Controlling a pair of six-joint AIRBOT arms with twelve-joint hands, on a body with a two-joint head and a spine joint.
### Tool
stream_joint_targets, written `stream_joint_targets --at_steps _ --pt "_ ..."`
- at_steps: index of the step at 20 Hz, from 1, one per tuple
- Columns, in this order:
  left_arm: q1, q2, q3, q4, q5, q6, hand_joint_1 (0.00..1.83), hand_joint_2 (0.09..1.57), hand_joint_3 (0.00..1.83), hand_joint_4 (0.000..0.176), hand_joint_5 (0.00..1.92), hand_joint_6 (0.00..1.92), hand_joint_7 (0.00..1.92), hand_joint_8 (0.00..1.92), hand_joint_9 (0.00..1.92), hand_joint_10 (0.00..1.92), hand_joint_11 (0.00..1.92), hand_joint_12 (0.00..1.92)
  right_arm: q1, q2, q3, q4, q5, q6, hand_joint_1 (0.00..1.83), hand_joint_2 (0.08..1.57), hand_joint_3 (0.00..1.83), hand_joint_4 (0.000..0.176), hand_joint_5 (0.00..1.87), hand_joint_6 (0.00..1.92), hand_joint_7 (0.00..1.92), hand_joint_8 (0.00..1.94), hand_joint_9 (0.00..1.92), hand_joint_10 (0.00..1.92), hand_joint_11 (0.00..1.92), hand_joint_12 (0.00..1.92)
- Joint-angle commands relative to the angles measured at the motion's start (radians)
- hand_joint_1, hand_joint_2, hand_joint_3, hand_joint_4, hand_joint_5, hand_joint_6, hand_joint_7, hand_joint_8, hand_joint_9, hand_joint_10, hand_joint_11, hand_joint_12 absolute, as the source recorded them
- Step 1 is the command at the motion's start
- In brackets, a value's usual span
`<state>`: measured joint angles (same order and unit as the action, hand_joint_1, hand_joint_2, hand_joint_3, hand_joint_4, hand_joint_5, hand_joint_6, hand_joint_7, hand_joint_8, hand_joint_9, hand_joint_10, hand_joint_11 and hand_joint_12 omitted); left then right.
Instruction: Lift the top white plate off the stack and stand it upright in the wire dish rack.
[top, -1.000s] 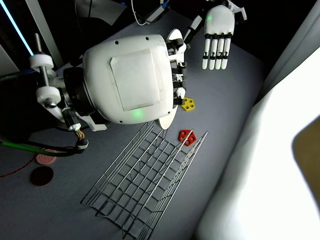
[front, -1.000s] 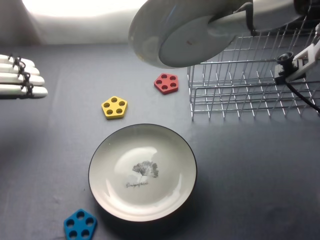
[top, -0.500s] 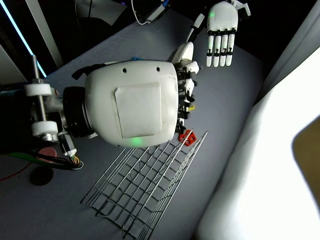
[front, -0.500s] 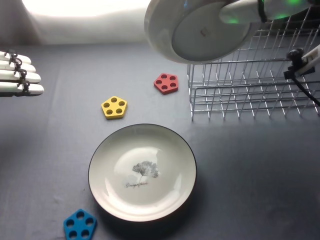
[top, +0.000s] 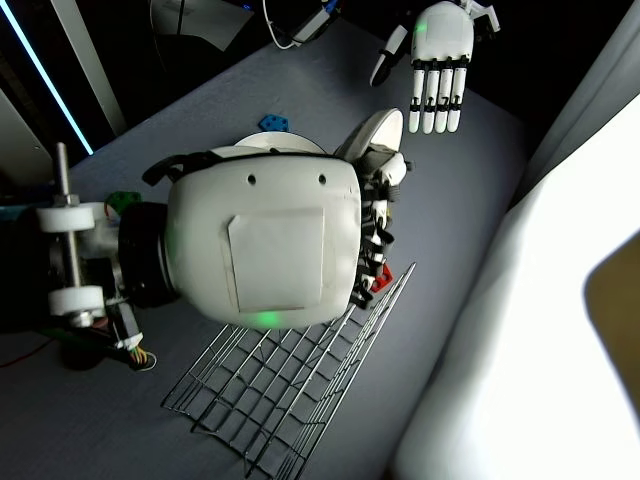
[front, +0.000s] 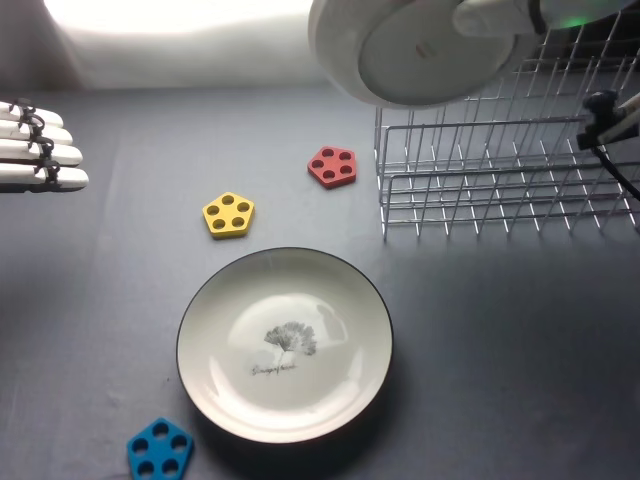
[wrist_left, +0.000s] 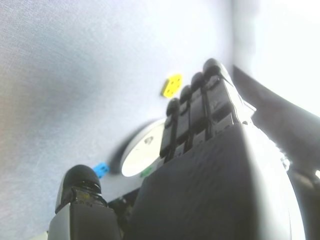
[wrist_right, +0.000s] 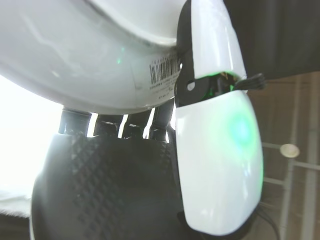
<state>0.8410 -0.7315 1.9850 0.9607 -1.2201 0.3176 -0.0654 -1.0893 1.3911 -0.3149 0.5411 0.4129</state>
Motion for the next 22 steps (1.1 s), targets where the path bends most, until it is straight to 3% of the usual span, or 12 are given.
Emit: stream_joint_targets --at_steps 1,2,3,4,7,9,14,15,16,17,19,22 --pt "-0.022 0.01 -0.002 -0.083 -0.053 0.002 0.16 0.97 0.0 0.0 0.08 0.0 0.08 0.0 0.08 0.0 0.13 0.02 0.017 0.016 0.009 0.06 0.124 0.032 1.5 1.02 0.0 0.0 1.02 0.85 1.26 0.2 1.2 0.57 1.06 1.26" --pt "-0.023 0.01 -0.002 -0.083 -0.054 0.001 0.16 0.98 0.0 0.0 0.08 0.0 0.08 0.0 0.08 0.0 0.13 0.02 0.017 0.016 0.013 0.061 0.113 0.047 1.42 1.02 0.0 0.0 1.05 0.88 1.25 0.3 1.21 0.67 1.13 0.78" --pt "-0.023 0.01 -0.002 -0.083 -0.055 0.001 0.17 0.98 0.0 0.0 0.07 0.0 0.08 0.0 0.07 0.0 0.12 0.01 0.017 0.016 0.018 0.061 0.104 0.06 1.48 1.02 0.0 0.0 1.03 0.87 1.27 0.22 1.18 0.62 1.08 1.16" --pt "-0.023 0.01 -0.002 -0.083 -0.056 0.001 0.18 0.97 0.0 0.0 0.09 0.0 0.09 0.01 0.08 0.01 0.13 0.02 0.017 0.016 0.022 0.061 0.102 0.062 1.5 1.02 0.0 0.0 1.02 0.86 1.27 0.2 1.18 0.6 1.06 1.25" --pt "-0.023 0.011 -0.001 -0.086 -0.067 -0.006 0.18 0.98 0.0 0.0 0.07 0.01 0.07 0.01 0.05 0.01 0.1 0.01 0.017 0.016 0.036 0.061 0.099 0.064 1.5 1.03 0.0 0.0 0.96 0.96 1.23 0.32 1.18 0.58 1.05 1.25" --pt "-0.022 0.011 -0.001 -0.086 -0.068 -0.007 0.17 0.98 0.0 0.0 0.06 0.0 0.07 0.0 0.05 0.01 0.11 0.01 0.017 0.016 0.041 0.058 0.098 0.072 1.5 1.02 0.0 0.0 1.01 0.88 1.29 0.2 1.21 0.54 1.06 1.24" --pt "-0.022 0.011 -0.001 -0.086 -0.067 -0.007 0.16 0.99 0.0 0.0 0.06 0.0 0.07 0.01 0.06 0.01 0.11 0.01 0.017 0.018 0.048 0.044 0.089 0.097 1.5 1.02 0.0 0.0 1.03 0.84 1.28 0.2 1.21 0.53 1.06 1.23" --pt "-0.022 0.011 -0.001 -0.086 -0.068 -0.007 0.16 0.98 0.0 0.0 0.05 0.0 0.07 0.0 0.06 0.0 0.11 0.01 0.012 0.022 0.048 0.044 0.089 0.1 1.42 1.02 0.0 0.0 1.07 0.85 1.28 0.28 1.21 0.65 1.12 0.79" --pt "-0.021 0.011 -0.001 -0.086 -0.068 -0.007 0.17 0.98 0.0 0.0 0.06 0.0 0.07 0.0 0.06 0.0 0.11 0.01 0.007 0.023 0.049 0.042 0.089 0.102 1.48 1.02 0.0 0.0 1.05 0.84 1.28 0.21 1.2 0.59 1.07 1.16" --pt "-0.021 0.011 -0.001 -0.086 -0.068 -0.007 0.14 0.98 0.0 0.0 0.05 0.0 0.06 0.0 0.06 0.0 0.12 0.01 0.005 0.023 0.049 0.039 0.089 0.103 1.5 1.02 0.0 0.0 1.03 0.85 1.28 0.19 1.2 0.55 1.05 1.27" --pt "-0.021 0.011 -0.002 -0.085 -0.066 -0.007 0.15 0.98 0.0 0.0 0.06 0.0 0.07 0.0 0.07 0.01 0.13 0.02 -0.003 0.024 0.052 0.037 0.089 0.103 1.5 1.02 0.0 0.0 1.04 0.8 1.24 0.29 1.24 0.51 1.04 1.27" --pt "-0.021 0.011 -0.002 -0.085 -0.065 -0.007 0.15 0.98 0.0 0.0 0.04 0.0 0.05 0.0 0.05 0.0 0.12 0.01 -0.017 0.024 0.055 0.037 0.088 0.103 1.5 1.02 0.0 0.0 1.03 0.84 1.28 0.22 1.21 0.54 1.05 1.26"
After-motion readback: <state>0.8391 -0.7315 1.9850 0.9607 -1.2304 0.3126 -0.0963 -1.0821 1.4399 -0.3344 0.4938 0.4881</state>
